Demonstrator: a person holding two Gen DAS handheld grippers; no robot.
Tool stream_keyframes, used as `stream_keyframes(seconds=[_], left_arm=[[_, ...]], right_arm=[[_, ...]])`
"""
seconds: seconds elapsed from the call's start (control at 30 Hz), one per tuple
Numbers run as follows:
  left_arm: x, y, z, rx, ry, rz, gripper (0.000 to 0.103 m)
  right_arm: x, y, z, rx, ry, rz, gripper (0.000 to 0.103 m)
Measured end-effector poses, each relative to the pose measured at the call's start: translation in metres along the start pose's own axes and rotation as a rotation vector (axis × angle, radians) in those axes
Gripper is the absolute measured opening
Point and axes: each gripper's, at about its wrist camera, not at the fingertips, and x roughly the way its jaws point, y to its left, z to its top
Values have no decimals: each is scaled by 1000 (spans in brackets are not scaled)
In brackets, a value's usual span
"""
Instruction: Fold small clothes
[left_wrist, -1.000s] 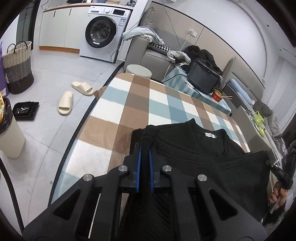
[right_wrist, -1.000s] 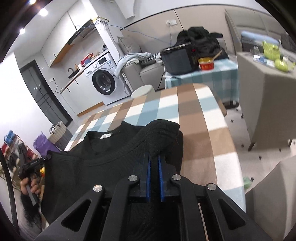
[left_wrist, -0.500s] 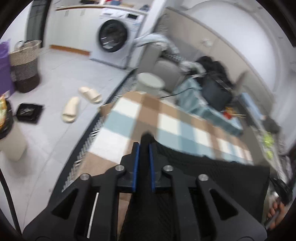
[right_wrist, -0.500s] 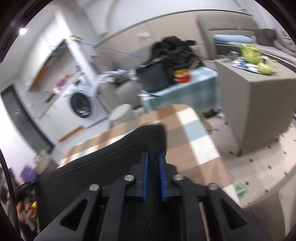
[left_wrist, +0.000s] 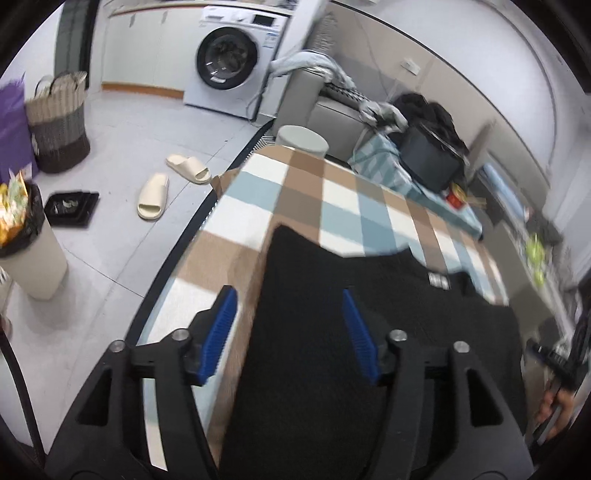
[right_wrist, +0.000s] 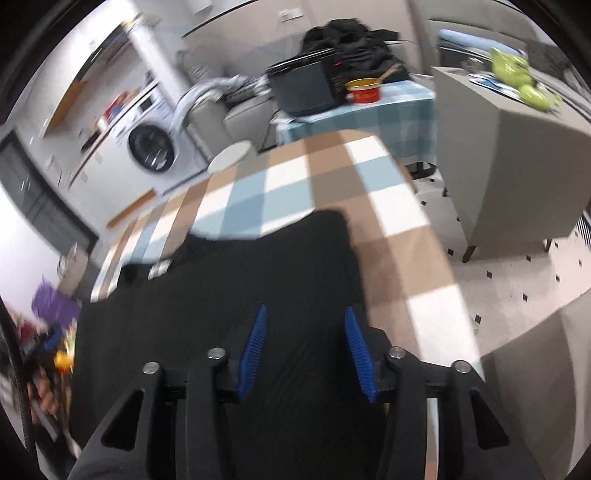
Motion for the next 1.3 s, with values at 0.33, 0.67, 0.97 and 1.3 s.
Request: stream_keyframes(seconds=[0.33,0.67,0.97,1.3], left_arm=[[-66,-63,-77,206,-30,-9,102],[-90,-107,-141,316,17,-82,102],[-89,-142,-170,396,61,-123,102],[-82,-155,-186,444,122,-147,102]], right_arm=[[-24,63,-85,-258,32,69,92],[-47,81,-157,-302,48,59,96],[-52,108,-176,-378,60,-18,97],[-39,112,-186,-410,95,-112,97]])
